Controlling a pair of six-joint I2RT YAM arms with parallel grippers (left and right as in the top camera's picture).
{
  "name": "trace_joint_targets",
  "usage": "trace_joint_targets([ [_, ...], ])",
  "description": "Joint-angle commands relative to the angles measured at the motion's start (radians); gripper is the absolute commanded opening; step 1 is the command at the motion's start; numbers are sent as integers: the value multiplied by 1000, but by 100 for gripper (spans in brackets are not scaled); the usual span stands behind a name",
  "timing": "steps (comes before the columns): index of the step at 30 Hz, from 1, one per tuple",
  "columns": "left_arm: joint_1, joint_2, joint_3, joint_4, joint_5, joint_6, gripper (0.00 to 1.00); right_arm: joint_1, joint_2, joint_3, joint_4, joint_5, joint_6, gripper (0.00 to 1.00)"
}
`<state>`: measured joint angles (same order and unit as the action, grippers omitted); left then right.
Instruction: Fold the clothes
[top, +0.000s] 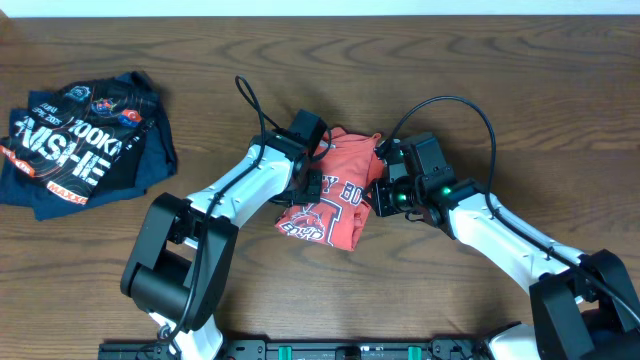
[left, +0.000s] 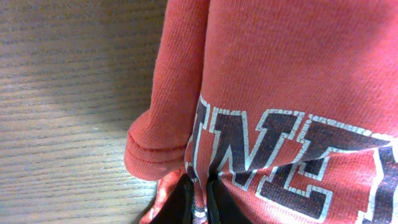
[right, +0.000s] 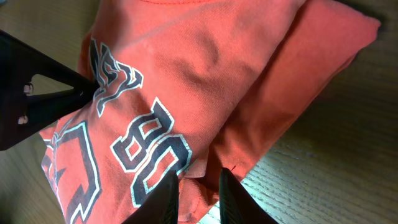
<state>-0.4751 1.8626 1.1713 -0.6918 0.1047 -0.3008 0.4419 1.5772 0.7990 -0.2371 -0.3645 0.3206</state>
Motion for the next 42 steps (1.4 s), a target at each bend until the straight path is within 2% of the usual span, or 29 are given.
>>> trace_joint_targets([
  [1,-2,13,-21,-19,39,-19,8,-4,29,1,3,-26,-14,20],
  [6,-11,13,-21,-31,71,-32,8,16,43,1,29,-36,-14,17],
  [10,-29,13,-21,-76,71,-38,9,17,43,1,39,-28,-14,1],
  [21,-35,12,-21,-145,60,-37,9,16,44,1,-113,178,16,1],
  [24,-31,-11,-7,-170,58,-3,23,16,44,1,-116,177,16,1],
  [27,-23,-72,31,-197,27,1,29,16,44,1,-115,178,16,1],
  [28,-20,-98,40,-198,6,0,39,16,44,1,-115,178,16,1],
  [29,-16,-127,45,-193,-14,0,99,16,44,1,-116,177,16,1],
  [32,5,-198,47,-158,-72,0,98,16,44,1,-116,177,16,1],
  [37,68,-212,42,-79,-61,1,98,16,44,1,-124,177,16,1],
  [42,124,-150,24,17,142,93,98,16,44,1,-126,177,16,1],
])
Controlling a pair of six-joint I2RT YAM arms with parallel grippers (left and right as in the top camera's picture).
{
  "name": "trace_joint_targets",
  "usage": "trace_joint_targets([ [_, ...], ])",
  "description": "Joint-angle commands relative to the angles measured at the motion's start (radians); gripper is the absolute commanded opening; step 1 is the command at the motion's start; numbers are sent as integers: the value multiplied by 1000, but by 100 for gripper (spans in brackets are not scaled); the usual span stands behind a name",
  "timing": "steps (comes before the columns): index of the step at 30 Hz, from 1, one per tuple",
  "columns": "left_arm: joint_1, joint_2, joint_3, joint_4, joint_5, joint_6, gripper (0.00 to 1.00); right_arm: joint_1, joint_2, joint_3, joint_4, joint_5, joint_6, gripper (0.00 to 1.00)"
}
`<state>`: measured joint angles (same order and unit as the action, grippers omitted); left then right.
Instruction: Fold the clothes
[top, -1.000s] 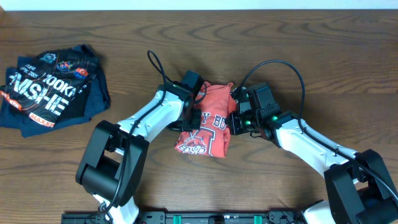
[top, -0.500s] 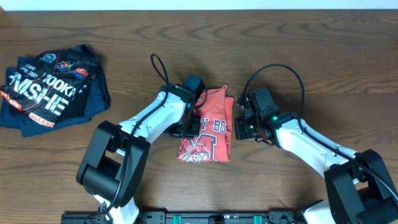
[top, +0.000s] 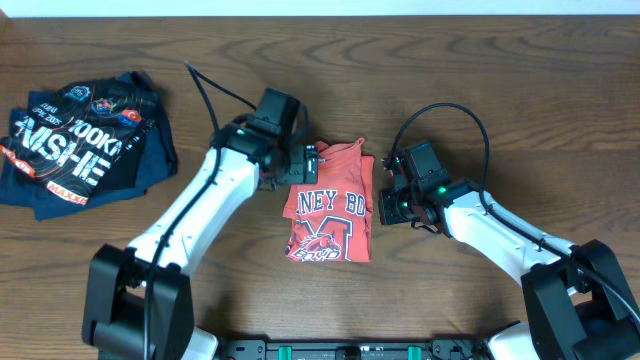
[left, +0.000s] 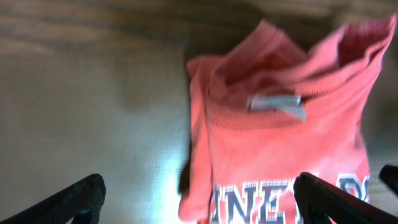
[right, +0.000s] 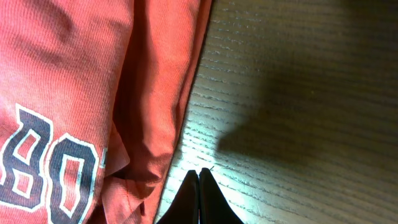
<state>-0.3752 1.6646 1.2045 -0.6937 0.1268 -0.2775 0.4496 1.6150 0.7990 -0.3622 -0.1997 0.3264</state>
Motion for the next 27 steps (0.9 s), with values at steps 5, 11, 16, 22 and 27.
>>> trace_joint_targets([
  [5,36,137,-10,79,267,172,98,8,6,1,-9,13,10,1],
  [11,36,225,-10,150,319,245,98,8,6,1,-18,13,10,1],
  [16,36,278,-10,224,351,271,99,8,6,1,-23,13,10,1],
  [22,36,309,-10,244,406,280,32,8,6,1,-25,13,10,1],
  [27,47,285,-8,242,402,328,6,8,6,1,-34,13,10,1],
])
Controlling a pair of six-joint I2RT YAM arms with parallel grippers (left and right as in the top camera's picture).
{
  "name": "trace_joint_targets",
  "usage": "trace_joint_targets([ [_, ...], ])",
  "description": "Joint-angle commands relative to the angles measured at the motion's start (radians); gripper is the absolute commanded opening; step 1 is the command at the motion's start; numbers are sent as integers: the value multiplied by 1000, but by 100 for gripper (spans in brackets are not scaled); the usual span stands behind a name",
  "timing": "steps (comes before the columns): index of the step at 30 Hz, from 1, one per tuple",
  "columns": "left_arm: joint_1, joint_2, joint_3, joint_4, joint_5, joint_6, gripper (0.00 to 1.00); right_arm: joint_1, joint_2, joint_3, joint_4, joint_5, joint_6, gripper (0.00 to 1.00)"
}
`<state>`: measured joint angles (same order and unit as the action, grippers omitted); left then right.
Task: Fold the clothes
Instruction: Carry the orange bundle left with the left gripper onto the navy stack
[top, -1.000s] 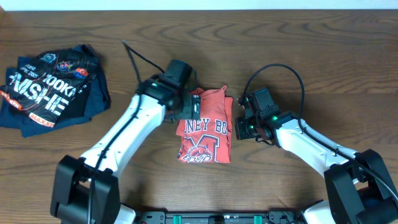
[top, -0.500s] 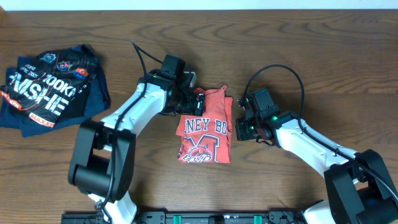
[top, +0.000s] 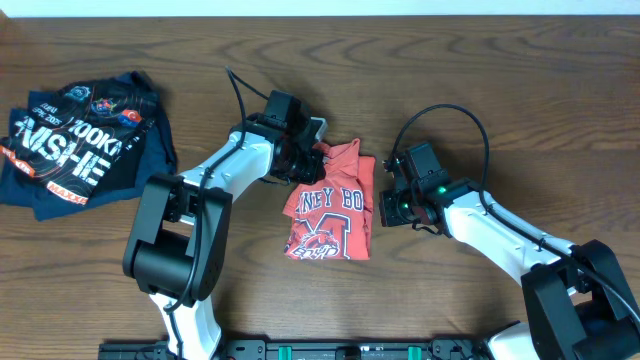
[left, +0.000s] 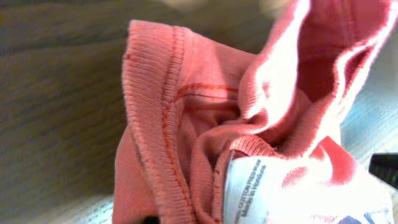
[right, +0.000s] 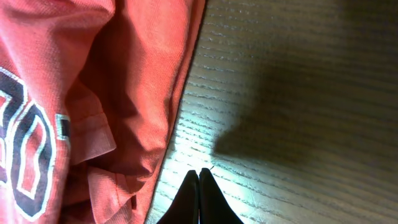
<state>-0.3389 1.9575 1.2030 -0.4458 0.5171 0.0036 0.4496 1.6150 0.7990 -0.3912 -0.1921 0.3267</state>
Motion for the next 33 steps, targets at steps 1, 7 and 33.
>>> trace_joint_targets([
  [1,19,-23,-4,-9,-5,45,6,8,6,1,-8,5,9,1],
  [7,121,-202,19,-72,-275,45,6,7,6,1,-32,17,9,1],
  [33,897,-371,19,459,-451,112,6,-13,6,1,-76,35,10,2],
])
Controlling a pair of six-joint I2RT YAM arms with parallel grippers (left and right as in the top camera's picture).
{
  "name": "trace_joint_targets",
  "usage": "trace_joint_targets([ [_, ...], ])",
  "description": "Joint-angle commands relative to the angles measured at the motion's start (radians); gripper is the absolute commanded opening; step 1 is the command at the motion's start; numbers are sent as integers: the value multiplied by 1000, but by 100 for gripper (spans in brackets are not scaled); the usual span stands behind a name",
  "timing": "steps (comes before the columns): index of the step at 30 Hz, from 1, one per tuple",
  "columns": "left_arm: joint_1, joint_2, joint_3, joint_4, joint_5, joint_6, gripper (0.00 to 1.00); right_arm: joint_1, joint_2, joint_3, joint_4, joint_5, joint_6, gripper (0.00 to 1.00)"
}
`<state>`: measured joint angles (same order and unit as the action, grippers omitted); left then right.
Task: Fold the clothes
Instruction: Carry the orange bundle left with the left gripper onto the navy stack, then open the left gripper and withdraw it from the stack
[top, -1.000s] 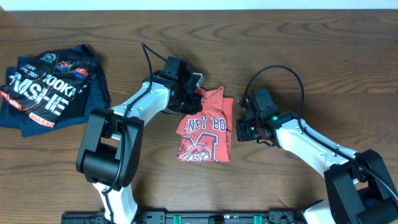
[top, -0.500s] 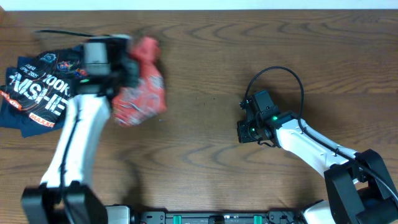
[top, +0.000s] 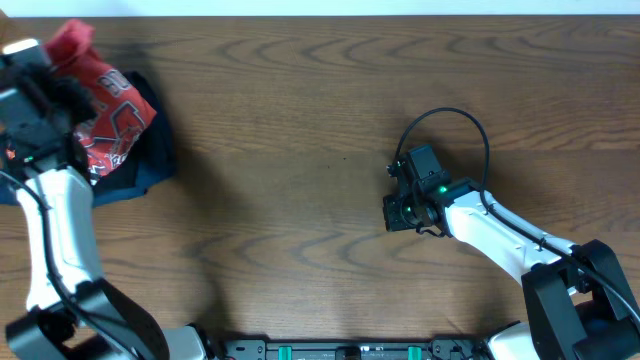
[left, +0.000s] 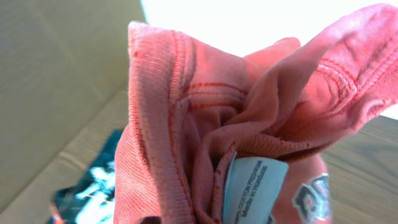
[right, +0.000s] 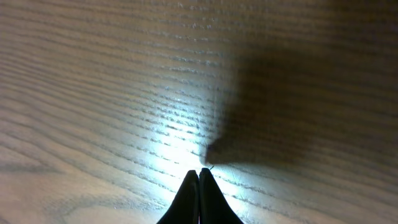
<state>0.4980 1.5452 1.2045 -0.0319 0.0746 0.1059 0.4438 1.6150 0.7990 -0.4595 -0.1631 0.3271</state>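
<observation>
The folded red shirt (top: 100, 105) hangs at the table's far left, bunched at its collar in my left gripper (top: 62, 62), which is shut on it above the dark navy printed garment (top: 140, 150). In the left wrist view the red shirt's collar and white label (left: 249, 180) fill the frame and hide the fingers; a bit of the navy garment (left: 87, 193) shows below. My right gripper (right: 199, 177) is shut on nothing, its tips close over bare wood right of the table's middle, seen from overhead as the right gripper (top: 397, 212).
The wooden table (top: 300, 120) runs to a pale wall along its far edge. My right arm's black cable (top: 450, 120) loops above its wrist. My left arm (top: 60, 240) stands along the left edge.
My left gripper has carried the red shirt from the table's middle to the far left, over the navy garment. The right gripper stays shut in the same spot, with bare wood under it now.
Both grippers were on the folded red shirt at the table's middle, the right one slightly open. Then the left stood open beside the collar and the right shut beside the shirt. The left then shut on the collar, and now holds the shirt over the navy garment.
</observation>
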Motion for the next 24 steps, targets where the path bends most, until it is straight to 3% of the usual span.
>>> trace_joint_targets([
  [1,72,52,18,55,-8,10,6,-7,6,1,-8,5,9,1],
  [2,88,66,18,65,-8,10,7,-7,6,1,-8,5,9,1],
  [3,103,80,18,72,-8,10,22,-7,6,1,-8,5,9,1],
  [5,130,106,18,79,-8,5,57,-7,6,1,-8,5,10,2],
  [6,144,119,18,79,-8,-9,88,-7,6,1,-8,5,10,2],
  [7,159,128,18,79,-8,-31,98,-7,6,1,-8,2,10,2],
  [11,208,138,18,80,8,-154,98,-7,6,1,-5,2,10,5],
  [19,173,83,18,74,230,-157,98,-7,6,5,11,2,10,16],
  [21,128,64,18,64,255,-161,98,-7,6,7,27,2,10,32],
  [24,31,43,18,16,254,-159,98,-15,1,24,51,2,10,84],
])
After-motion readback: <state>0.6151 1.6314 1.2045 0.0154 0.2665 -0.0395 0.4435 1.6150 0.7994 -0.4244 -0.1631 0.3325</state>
